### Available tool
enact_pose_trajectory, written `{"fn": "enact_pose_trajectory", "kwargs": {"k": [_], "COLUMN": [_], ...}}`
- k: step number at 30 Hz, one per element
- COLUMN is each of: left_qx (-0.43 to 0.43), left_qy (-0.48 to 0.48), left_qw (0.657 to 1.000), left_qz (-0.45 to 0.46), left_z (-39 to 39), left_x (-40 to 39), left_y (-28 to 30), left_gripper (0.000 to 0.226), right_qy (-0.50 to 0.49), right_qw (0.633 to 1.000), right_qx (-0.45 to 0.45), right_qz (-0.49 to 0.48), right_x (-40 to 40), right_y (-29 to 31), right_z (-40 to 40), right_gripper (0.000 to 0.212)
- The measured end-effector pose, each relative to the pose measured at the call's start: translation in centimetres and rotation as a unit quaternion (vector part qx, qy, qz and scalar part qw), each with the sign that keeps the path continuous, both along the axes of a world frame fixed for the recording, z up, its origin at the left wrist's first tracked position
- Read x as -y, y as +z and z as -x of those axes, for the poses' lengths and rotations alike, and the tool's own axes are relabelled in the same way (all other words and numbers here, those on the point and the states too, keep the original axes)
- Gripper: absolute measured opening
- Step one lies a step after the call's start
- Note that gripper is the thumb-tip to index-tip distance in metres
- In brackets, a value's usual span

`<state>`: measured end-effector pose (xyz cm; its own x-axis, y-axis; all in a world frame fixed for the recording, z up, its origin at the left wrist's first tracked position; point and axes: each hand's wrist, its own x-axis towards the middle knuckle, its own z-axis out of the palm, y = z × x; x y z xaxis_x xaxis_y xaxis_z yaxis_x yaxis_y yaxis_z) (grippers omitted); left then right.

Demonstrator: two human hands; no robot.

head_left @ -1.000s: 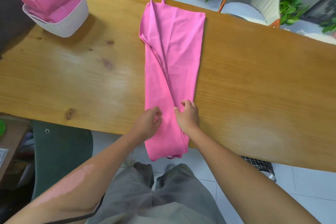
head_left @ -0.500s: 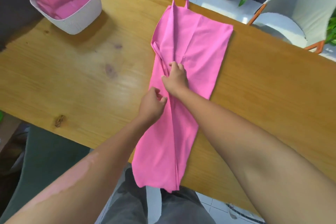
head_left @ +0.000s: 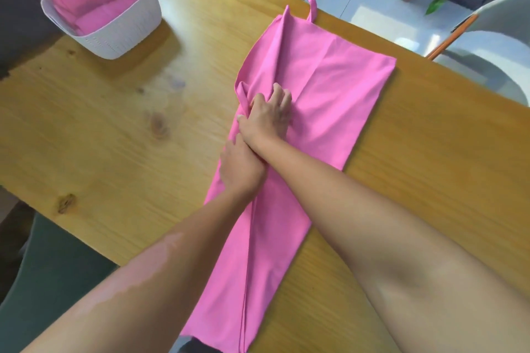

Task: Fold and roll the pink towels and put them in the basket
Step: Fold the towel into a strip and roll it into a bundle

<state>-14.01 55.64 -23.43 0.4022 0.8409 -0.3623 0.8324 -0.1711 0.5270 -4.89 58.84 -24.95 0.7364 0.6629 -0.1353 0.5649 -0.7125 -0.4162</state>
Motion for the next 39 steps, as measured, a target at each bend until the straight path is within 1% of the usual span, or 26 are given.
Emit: {"fn": "enact_pose_trajectory", "kwargs": {"k": [1,3,4,5,6,8,10,12,13,16,17,18,21,23,24,25,28,29,30,31,34,37,39], "left_qx": [0.011,0.049,0.069,0.081,0.089,0.101,0.119,0.143,0.15,0.173,0.177,0.178,0.174,0.168,0.159,0.148,0.12,0.118,0.123,0.135,0.17,0.171,0.161], "left_qy": [0.006,0.012,0.03,0.054,0.077,0.111,0.132,0.143,0.144,0.156,0.162,0.166,0.162,0.143,0.134,0.129,0.119,0.116,0.115,0.114,0.096,0.066,0.034], "left_qw": [1.0,0.999,0.997,0.995,0.993,0.988,0.984,0.979,0.978,0.972,0.97,0.969,0.969,0.973,0.976,0.979,0.985,0.986,0.985,0.984,0.981,0.983,0.985], "left_qz": [0.002,0.002,0.001,-0.001,-0.006,-0.019,-0.017,-0.002,0.001,0.02,0.032,0.042,0.062,0.064,0.062,0.058,0.044,0.037,0.028,0.018,-0.005,-0.028,-0.052], "left_z": [-0.1,-0.1,0.0,0.3,0.6,1.5,2.4,3.1,3.4,4.0,4.0,4.1,3.4,2.5,2.0,1.6,0.7,0.5,0.3,0.2,0.3,0.4,0.4], "left_x": [-0.1,-0.3,-0.4,-0.5,-0.7,-1.0,-1.4,-1.8,-2.0,-2.2,-2.2,-2.2,-2.1,-2.2,-2.2,-2.2,-2.1,-2.0,-1.8,-1.7,-1.1,-0.6,0.0], "left_y": [-0.2,-0.4,-0.5,-0.5,-0.4,-0.4,-0.3,-0.3,-0.4,-0.5,-0.6,-0.6,-0.3,0.0,0.1,0.1,-0.3,-0.3,-0.2,-0.1,0.4,1.1,1.7], "left_gripper": [0.047,0.026,0.015,0.008,0.011,0.012,0.009,0.008,0.009,0.013,0.015,0.019,0.031,0.032,0.031,0.028,0.022,0.023,0.024,0.025,0.026,0.034,0.033], "right_qy": [0.01,0.024,0.023,0.018,0.006,-0.04,-0.088,-0.128,-0.155,-0.214,-0.208,-0.191,-0.113,-0.07,-0.053,-0.038,0.003,0.012,0.019,0.024,0.007,-0.014,-0.024], "right_qw": [1.0,1.0,1.0,0.999,0.998,0.986,0.962,0.94,0.922,0.846,0.837,0.841,0.884,0.923,0.942,0.957,0.979,0.982,0.983,0.984,0.987,0.99,0.992], "right_qx": [0.007,-0.003,-0.014,-0.028,-0.049,-0.123,-0.191,-0.24,-0.277,-0.408,-0.428,-0.432,-0.388,-0.335,-0.305,-0.276,-0.196,-0.17,-0.146,-0.128,-0.084,-0.071,-0.064], "right_qz": [0.01,0.018,0.011,-0.004,-0.029,-0.104,-0.175,-0.208,-0.221,-0.27,-0.271,-0.265,-0.234,-0.175,-0.132,-0.087,0.048,0.082,0.106,0.124,0.137,0.125,0.109], "right_x": [-0.5,-1.1,-1.3,-1.3,-1.2,-0.7,-0.1,0.2,0.2,-0.5,-0.9,-1.3,-2.4,-3.3,-3.7,-4.1,-5.2,-5.4,-5.7,-5.9,-6.2,-6.1,-5.9], "right_y": [0.0,0.1,0.1,0.0,0.0,-0.1,-0.1,0.1,0.2,0.7,0.8,0.9,1.5,1.9,2.1,2.4,2.9,2.8,2.6,2.5,2.2,2.4,2.8], "right_z": [-0.3,-0.9,-1.2,-1.4,-1.6,-2.0,-2.4,-3.2,-3.7,-5.3,-5.7,-6.1,-7.2,-7.8,-7.9,-7.7,-5.8,-4.9,-4.1,-3.4,-2.2,-2.8,-4.1], "right_gripper": [0.039,0.034,0.032,0.029,0.026,0.021,0.018,0.011,0.013,0.022,0.026,0.031,0.036,0.035,0.038,0.047,0.095,0.104,0.106,0.102,0.076,0.066,0.059]}}
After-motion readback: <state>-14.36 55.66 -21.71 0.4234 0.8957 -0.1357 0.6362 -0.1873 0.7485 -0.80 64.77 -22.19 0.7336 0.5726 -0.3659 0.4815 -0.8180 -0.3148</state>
